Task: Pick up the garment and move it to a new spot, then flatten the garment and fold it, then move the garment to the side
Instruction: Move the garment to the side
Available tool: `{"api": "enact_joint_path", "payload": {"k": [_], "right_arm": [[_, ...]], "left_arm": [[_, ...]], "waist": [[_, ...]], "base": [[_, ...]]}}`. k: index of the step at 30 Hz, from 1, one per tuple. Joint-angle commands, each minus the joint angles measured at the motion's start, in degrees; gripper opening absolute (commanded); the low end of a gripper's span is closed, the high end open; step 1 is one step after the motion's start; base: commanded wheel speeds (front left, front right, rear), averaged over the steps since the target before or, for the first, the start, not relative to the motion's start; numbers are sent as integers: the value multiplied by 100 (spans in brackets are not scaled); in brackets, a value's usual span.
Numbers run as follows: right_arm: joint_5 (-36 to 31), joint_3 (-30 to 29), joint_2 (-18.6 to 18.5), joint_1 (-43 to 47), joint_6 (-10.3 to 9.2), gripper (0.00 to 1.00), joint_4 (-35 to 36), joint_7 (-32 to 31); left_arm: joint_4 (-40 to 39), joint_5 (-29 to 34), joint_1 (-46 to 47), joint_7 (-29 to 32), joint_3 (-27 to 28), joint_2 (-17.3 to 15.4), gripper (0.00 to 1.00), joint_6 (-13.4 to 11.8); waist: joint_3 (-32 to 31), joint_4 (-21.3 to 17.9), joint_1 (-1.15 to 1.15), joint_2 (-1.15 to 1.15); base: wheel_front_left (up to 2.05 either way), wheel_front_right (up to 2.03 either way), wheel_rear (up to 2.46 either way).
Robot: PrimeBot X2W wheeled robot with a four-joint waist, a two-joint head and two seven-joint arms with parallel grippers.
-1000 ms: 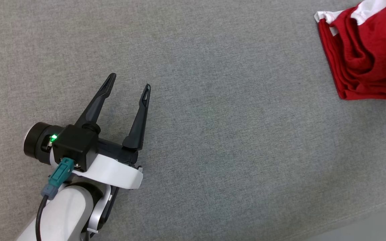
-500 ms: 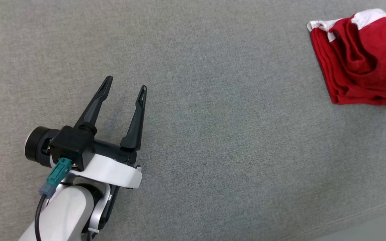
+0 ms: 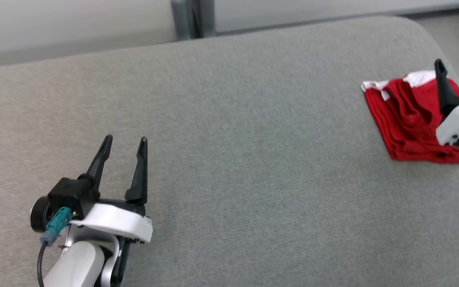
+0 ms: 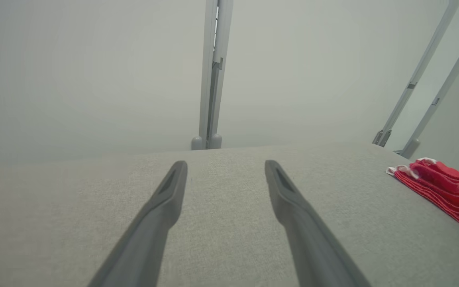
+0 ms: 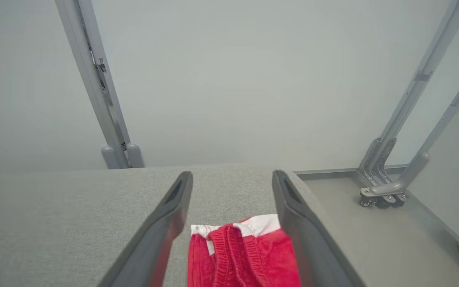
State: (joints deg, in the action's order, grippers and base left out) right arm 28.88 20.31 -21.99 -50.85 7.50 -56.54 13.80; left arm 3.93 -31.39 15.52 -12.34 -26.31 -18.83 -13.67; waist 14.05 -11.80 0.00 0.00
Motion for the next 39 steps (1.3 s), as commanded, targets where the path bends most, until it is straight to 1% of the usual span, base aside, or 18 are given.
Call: {"api": "enact_joint_path", "payload": {"k": [1,4,8,11,15,23,27,31,34,39], "right_arm": [[92,-41,-6,192,-1,100,120,54],[142,-178,-8,599,-1,100,490,99],[69,-463,151,1170,-1,100,982,124],[-76,-817,293,1631,-1,100,1333,137],[-410,-1349,669,2284,-1,100,1878,130],[-1127,-2059,1540,3565,-1,100,3362,-363],[-1299,-2154,1796,4077,-1,100,4064,-681],[-1353,-2108,1887,4449,-1,100,4562,-912],[-1279,-2016,1897,4681,-1,100,4810,-975],[-1218,-1880,1898,4822,-1,100,4934,-1013]], "left_arm": [[71,-36,-82,-50,37,-2,100,5],[265,-115,-224,-133,141,9,100,6],[432,-157,-440,-188,277,-26,100,-54],[504,-172,-610,-226,363,-49,100,-75],[562,-210,-859,-245,481,-91,100,-104],[566,-256,-1301,-275,652,-158,100,-148],[503,-262,-1499,-279,722,-163,100,-165],[431,-231,-1637,-281,778,-152,100,-180],[386,-191,-1713,-286,845,-119,100,-200],[385,-164,-1739,-288,873,-98,100,-179]], "waist": [[-380,289,0,0],[-623,443,0,0],[-889,609,0,0],[-1056,719,0,0],[-1247,834,0,0],[-1419,953,0,0],[-1440,956,0,0],[-1451,952,0,0],[-1459,951,0,0],[-1474,961,0,0]], "base": [[0,0,0],[0,0,0],[0,0,0],[0,0,0],[0,0,0],[0,0,0],[0,0,0],[0,0,0],[0,0,0],[0,0,0]]}}
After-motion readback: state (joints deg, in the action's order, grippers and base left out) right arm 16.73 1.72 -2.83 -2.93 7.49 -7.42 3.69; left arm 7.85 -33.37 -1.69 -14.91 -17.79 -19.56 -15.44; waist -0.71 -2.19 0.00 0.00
